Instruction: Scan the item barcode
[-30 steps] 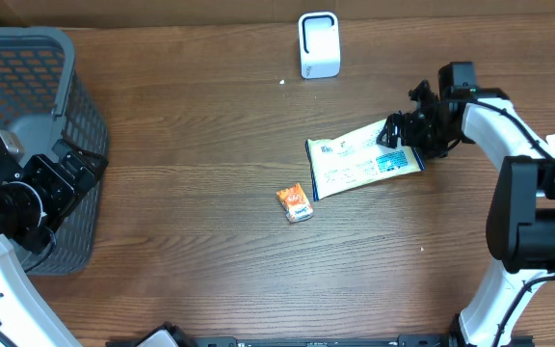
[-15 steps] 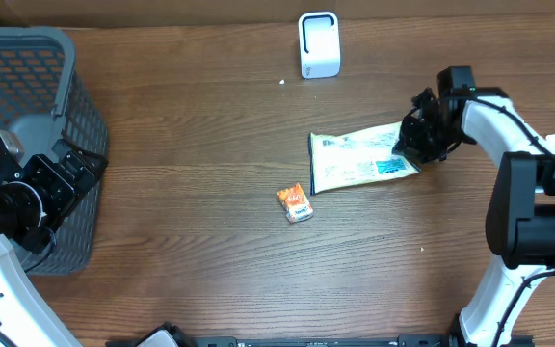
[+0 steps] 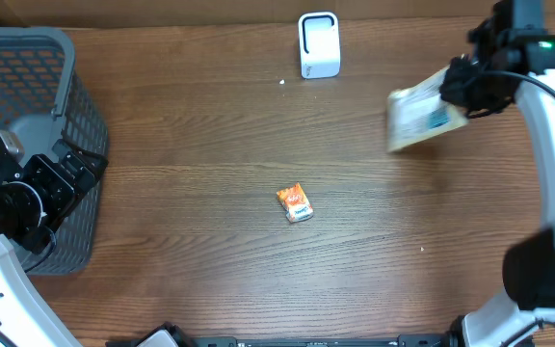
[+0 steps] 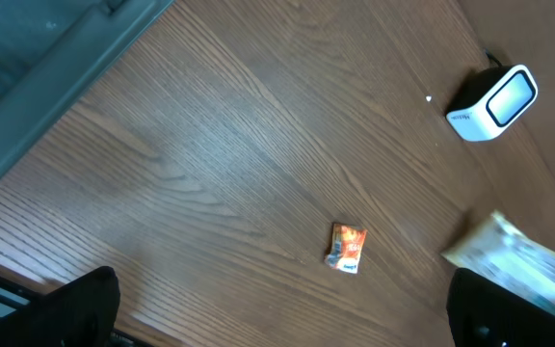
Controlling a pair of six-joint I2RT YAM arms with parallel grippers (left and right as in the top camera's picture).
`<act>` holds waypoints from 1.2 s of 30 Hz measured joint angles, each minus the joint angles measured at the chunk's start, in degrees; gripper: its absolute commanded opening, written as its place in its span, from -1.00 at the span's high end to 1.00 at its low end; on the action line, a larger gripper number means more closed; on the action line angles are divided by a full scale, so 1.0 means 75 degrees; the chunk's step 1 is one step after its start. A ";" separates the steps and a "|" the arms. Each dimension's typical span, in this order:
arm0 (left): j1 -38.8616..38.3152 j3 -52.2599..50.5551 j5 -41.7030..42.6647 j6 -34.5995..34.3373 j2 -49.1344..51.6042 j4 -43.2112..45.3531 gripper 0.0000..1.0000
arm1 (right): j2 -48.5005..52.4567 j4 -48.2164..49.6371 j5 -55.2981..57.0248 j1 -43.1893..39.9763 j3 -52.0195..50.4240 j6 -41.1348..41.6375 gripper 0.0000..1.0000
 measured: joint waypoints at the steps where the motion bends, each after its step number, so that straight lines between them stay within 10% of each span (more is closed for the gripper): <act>1: 0.0000 0.0000 0.0000 0.0000 0.0000 0.0000 -1.00 | -0.0178 -0.0111 0.0114 0.0000 0.0050 0.0006 0.93; 36: 0.0000 0.0000 0.0000 0.0000 0.0000 0.0000 -1.00 | 0.0484 0.1784 0.0560 0.3736 -0.1011 0.2154 0.93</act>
